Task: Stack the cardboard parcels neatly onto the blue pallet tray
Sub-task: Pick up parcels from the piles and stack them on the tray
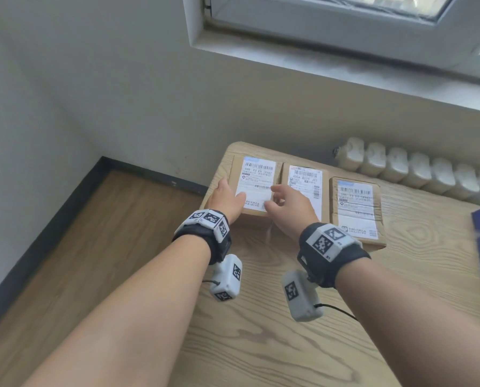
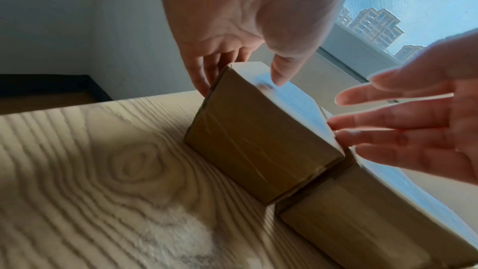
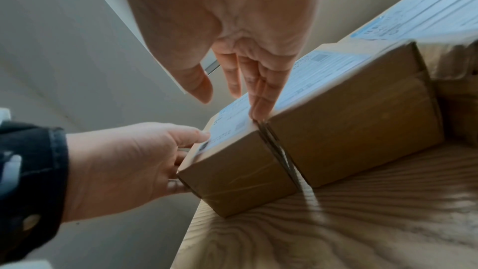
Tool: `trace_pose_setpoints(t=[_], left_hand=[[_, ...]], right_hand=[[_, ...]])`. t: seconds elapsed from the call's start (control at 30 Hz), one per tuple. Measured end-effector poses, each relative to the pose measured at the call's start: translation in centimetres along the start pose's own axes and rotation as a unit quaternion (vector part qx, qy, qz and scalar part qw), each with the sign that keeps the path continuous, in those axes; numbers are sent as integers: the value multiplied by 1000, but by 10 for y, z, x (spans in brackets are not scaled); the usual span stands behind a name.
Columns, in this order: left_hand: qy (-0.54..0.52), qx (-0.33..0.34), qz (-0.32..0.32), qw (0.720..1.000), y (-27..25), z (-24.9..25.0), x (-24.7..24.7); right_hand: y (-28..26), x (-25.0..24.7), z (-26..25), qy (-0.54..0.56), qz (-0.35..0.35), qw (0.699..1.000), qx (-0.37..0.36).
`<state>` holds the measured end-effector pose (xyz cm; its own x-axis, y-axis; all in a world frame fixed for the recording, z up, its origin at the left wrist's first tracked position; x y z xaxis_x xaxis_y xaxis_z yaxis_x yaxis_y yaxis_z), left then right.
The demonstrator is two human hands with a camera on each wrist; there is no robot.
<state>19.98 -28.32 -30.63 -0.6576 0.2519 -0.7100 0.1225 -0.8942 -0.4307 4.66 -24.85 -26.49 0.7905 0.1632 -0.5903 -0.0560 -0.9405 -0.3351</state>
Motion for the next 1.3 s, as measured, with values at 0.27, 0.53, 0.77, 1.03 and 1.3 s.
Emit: trace_pose_setpoints(t=[0.27,0.53,0.77,1.03,1.3], left_hand=[[-51,-73,-23,996,-2,-35,3],[-137,-121,-52,982,-18,-65,6],[-227,-125,-34,965,-28,-81,-6],[-282,-88,-56,954,-48,-72,-15],[-277,-41,-49,959,-67,-66,-20]], right_hand=[[3,13,0,-31,-9,999,16],[-13,32,5,-58,-24,998,7],[-28,37,6,38,-18,999,11],[-49,23,-1,92,27,995,5],[-75,8,6,144,75,987,5]])
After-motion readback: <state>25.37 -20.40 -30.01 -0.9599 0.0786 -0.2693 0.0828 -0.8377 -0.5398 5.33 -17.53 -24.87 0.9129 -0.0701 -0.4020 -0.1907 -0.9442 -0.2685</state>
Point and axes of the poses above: each hand's wrist, its own y-axis towards the middle knuckle, its own x-axis out of the palm, z = x × y, the point moved 6 cm from there along y, towards the middle knuckle, and after that the axes turned 6 degrees about y, right-handed, at the moved point
